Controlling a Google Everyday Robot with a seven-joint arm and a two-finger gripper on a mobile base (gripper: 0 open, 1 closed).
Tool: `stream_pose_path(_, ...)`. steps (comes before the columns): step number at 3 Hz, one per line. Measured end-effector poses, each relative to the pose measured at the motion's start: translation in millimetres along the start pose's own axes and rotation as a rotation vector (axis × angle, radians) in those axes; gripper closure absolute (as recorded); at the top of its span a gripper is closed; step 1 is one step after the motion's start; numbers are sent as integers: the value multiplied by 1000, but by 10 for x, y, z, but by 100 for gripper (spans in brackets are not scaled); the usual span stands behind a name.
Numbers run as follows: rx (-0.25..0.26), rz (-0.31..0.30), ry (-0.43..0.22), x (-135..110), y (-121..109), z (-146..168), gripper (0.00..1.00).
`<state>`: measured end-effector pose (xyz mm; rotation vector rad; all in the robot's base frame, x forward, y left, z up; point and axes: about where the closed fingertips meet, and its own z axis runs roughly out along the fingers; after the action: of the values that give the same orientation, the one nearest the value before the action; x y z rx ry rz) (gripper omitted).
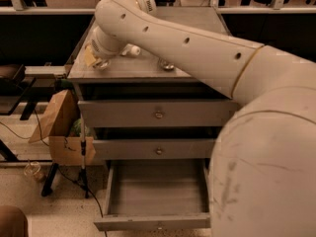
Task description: Place orange can into bottom drawer
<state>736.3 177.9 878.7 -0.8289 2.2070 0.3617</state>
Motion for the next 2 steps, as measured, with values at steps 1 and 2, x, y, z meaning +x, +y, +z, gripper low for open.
stream_pose_path(1, -40, -20, -43, 17, 30, -412, 100)
stream_pose_path(2, -115, -72, -51, 139, 45, -862, 100)
